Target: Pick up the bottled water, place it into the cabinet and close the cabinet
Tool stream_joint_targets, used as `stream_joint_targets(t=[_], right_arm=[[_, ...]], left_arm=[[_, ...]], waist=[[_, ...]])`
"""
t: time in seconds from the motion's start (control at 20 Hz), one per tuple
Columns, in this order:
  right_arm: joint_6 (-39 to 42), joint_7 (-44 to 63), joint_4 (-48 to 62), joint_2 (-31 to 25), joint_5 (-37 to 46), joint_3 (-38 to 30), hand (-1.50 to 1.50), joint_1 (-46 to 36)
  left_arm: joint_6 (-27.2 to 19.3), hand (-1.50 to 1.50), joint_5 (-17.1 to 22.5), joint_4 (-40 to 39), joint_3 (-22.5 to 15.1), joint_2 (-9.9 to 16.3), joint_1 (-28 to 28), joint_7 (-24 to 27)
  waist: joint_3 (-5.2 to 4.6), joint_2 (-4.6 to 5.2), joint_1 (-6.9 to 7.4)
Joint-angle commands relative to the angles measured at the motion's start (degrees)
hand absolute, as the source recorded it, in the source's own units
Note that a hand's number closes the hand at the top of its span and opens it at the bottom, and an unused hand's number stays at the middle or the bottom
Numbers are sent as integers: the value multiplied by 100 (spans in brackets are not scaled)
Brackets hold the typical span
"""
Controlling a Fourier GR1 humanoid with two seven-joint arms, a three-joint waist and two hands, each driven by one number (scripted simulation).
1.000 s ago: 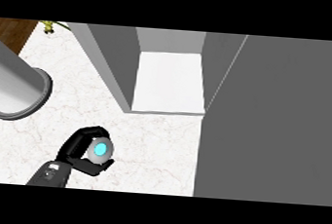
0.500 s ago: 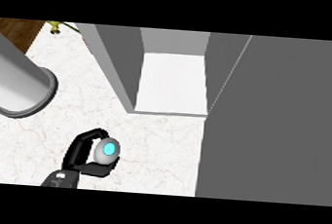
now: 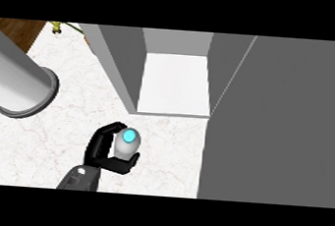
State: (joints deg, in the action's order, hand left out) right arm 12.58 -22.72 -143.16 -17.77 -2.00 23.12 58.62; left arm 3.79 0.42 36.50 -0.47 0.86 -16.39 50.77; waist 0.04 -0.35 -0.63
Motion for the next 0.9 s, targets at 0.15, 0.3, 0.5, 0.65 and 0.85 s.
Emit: stream_joint_targets(t=[0.15,0.3,0.5,0.65,0.85], right_arm=[[64,-18,-509,-195,-229,-181,-150,160],[-143,385,-795,-118,-262,-83,-150,47],[-17,203,-897,-212,-406,-279,-150,332],[180,-3,-480,-319,-784,-752,-150,92],[229,-307,-349,-250,-791,-832,-150,228]], left_arm=[[-1037,150,1287,850,-1207,-84,-450,-1059],[-1490,150,1464,1314,-1570,-85,-632,-1780],[-1876,150,1558,1453,-1988,-86,-738,-1998],[-2612,150,2228,1369,-2520,-86,-1247,-2263],[-2962,150,2325,1045,-2269,-86,-2121,-2805]], waist=[[-7,8,-112],[-8,27,-46],[-8,28,-59],[-7,47,-122],[-4,47,-143]])
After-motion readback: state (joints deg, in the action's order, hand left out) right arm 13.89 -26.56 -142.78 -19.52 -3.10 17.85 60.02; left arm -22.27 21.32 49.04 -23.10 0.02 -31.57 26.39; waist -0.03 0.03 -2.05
